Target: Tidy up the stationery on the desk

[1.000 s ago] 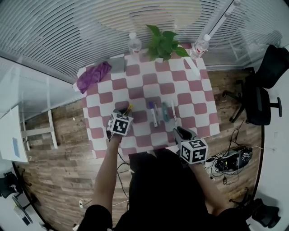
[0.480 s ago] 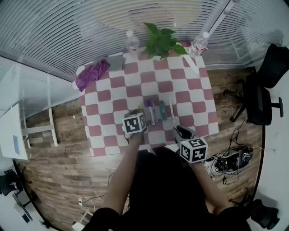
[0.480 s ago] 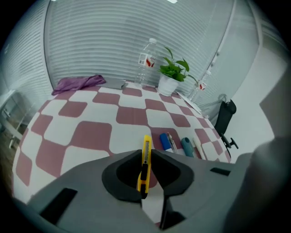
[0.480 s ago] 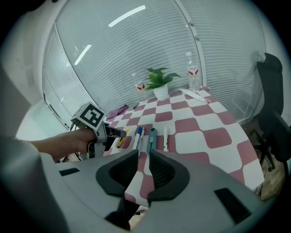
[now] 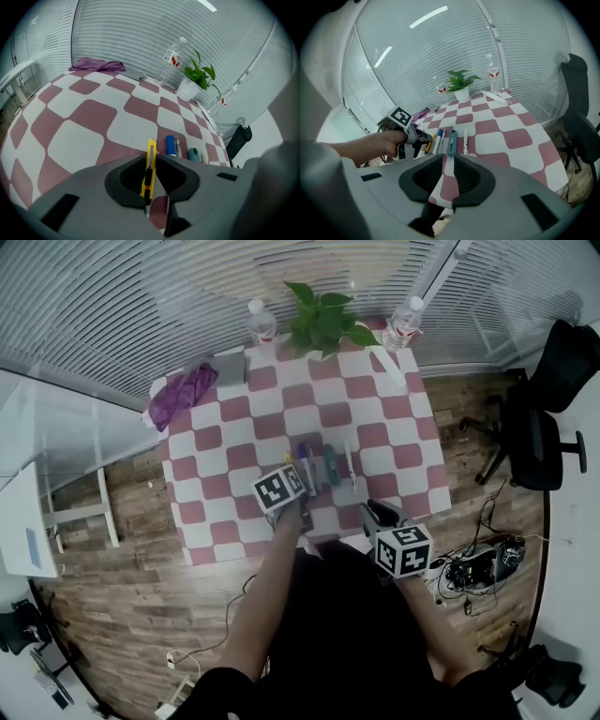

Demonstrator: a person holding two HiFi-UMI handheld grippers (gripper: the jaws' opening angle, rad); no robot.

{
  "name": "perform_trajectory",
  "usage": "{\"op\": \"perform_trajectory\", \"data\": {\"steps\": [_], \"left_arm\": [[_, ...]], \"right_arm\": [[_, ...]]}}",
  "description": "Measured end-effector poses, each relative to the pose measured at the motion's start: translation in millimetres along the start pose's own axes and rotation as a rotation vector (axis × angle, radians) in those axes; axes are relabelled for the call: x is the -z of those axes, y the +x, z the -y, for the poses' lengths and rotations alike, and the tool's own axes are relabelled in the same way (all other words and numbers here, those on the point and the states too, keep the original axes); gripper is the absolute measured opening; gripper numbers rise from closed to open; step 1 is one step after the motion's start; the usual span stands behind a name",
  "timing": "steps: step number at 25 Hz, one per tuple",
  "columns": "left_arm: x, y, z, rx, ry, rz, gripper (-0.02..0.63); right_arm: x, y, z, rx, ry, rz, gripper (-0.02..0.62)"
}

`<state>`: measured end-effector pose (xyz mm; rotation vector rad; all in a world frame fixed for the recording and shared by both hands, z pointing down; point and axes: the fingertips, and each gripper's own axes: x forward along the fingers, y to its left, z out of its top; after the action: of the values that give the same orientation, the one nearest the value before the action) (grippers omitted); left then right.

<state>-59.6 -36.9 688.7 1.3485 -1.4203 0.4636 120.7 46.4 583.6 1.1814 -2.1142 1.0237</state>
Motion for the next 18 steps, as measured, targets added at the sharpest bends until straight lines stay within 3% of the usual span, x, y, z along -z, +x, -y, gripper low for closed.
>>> {"op": "perform_trajectory", "data": {"steps": [8,14,18], "left_arm": [[3,-4,7,0.027,0.026,0.009,0.087],[-4,-38,5,0.046,0.121,0.106,0.087],[-9,-71,9,0.061,0.232,0.173,0.074]], "right_arm": [[-1,1,-3,-0.009,-0.004,0.007,0.092],[-13,7,-16,-0.046,-0.028,0.031,0.091],[-28,16,-31,-0.084,-0.061,0.052,0.083]]}}
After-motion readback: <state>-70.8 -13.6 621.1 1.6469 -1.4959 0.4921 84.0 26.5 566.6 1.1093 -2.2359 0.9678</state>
